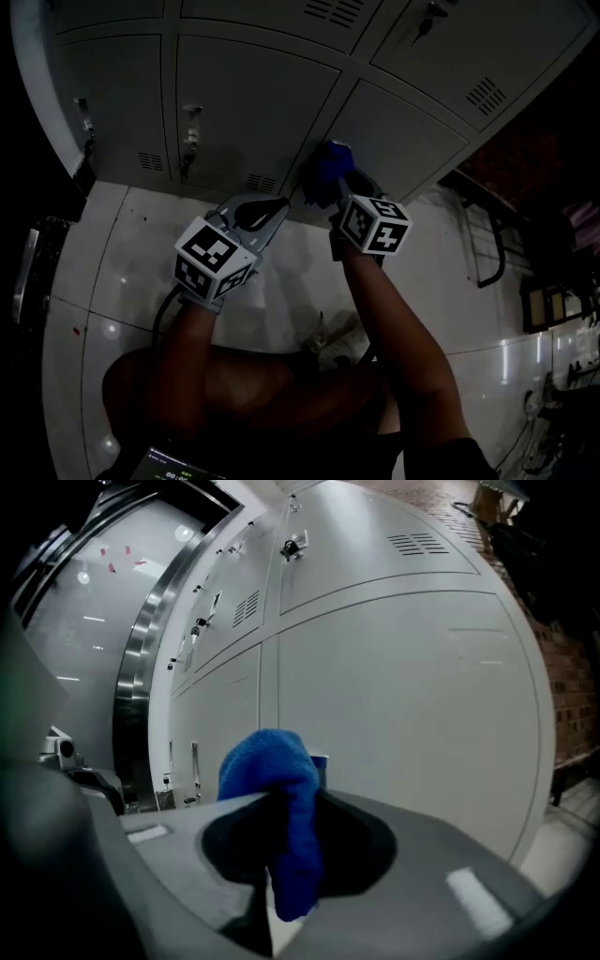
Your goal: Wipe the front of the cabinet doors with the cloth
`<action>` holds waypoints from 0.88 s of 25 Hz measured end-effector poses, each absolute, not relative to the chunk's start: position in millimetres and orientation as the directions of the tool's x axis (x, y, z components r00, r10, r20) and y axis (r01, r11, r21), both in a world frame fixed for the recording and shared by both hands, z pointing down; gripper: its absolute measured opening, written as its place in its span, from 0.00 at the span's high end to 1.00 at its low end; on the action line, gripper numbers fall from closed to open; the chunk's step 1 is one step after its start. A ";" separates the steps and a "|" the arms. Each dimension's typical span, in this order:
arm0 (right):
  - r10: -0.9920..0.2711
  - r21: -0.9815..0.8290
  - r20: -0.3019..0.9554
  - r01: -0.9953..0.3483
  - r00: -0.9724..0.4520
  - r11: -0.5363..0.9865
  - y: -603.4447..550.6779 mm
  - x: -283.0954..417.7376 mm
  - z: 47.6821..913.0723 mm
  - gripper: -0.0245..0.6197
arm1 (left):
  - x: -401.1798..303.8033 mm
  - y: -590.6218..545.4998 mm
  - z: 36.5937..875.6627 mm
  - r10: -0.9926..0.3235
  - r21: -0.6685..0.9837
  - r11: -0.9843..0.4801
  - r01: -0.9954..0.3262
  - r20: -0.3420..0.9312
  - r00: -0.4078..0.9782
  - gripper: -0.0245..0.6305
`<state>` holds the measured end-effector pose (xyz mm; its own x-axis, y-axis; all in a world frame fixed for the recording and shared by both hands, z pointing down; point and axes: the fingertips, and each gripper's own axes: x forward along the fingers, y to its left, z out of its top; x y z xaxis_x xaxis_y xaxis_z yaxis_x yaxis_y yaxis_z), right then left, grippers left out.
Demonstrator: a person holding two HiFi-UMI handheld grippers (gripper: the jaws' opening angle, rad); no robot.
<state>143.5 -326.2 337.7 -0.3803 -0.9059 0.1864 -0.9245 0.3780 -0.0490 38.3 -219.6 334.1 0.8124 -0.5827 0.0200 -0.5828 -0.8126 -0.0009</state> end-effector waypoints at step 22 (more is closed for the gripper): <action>-0.947 -0.013 0.226 -0.973 -0.229 0.232 -335.7 251.9 346.3 0.84 | 39.7 -219.5 339.1 -0.580 -0.010 -0.814 -0.580 0.036 0.814 0.96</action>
<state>251.9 -335.7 346.3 -0.2292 -0.9468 0.2257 -0.9725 0.2324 -0.0130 39.7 -219.5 339.1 0.8138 -0.5800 0.0355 -0.5801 -0.8145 -0.0104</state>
